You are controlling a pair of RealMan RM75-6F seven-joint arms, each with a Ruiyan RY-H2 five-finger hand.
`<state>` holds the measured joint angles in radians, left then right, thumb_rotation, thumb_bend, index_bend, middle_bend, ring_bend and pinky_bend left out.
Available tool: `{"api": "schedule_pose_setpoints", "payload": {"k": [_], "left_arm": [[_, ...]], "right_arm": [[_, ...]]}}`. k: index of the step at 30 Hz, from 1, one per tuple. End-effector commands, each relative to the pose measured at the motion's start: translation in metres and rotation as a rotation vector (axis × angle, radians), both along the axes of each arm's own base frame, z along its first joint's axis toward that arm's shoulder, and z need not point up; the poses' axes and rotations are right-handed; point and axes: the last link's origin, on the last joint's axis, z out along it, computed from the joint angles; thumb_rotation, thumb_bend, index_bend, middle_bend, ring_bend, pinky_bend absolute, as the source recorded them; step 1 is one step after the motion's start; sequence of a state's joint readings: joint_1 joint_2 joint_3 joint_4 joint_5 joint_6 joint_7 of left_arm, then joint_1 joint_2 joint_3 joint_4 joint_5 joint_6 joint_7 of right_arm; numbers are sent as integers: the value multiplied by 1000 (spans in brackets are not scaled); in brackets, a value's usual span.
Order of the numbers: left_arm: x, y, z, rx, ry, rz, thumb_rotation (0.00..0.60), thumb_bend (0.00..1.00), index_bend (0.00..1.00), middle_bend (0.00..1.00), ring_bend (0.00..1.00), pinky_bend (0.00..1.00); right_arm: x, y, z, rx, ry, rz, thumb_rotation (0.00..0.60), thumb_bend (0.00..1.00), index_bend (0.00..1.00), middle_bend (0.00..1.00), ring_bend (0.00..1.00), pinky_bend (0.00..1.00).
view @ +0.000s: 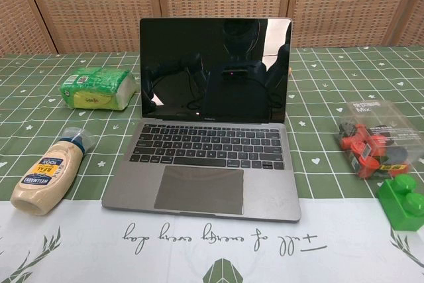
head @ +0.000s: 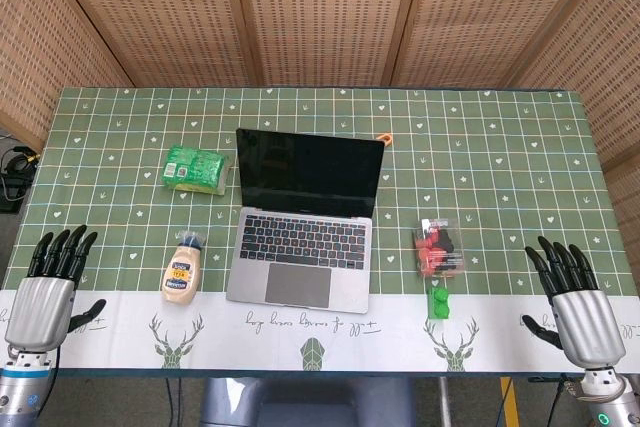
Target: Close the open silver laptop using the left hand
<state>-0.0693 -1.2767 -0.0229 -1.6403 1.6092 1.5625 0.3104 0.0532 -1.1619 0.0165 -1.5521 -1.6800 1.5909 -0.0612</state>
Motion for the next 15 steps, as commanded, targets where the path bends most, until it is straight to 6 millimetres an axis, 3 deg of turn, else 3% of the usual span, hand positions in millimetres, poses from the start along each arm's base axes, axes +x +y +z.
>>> {"api": "schedule_pose_setpoints", "payload": {"k": [1, 9, 15], "left_arm": [[-1, 1, -2, -6, 4, 5, 600, 63, 0, 0, 0, 0], [1, 6, -6, -26, -16, 15, 600, 65, 0, 0, 0, 0], [15, 26, -4, -55, -57, 10, 600, 70, 0, 0, 0, 0]], "right_arm": [[-1, 0, 1, -4, -2, -2, 600, 57, 0, 0, 0, 0], [-2, -3, 7, -26, -18, -5, 600, 57, 0, 0, 0, 0], [-6, -8, 10, -36, -27, -26, 600, 57, 0, 0, 0, 0]]}}
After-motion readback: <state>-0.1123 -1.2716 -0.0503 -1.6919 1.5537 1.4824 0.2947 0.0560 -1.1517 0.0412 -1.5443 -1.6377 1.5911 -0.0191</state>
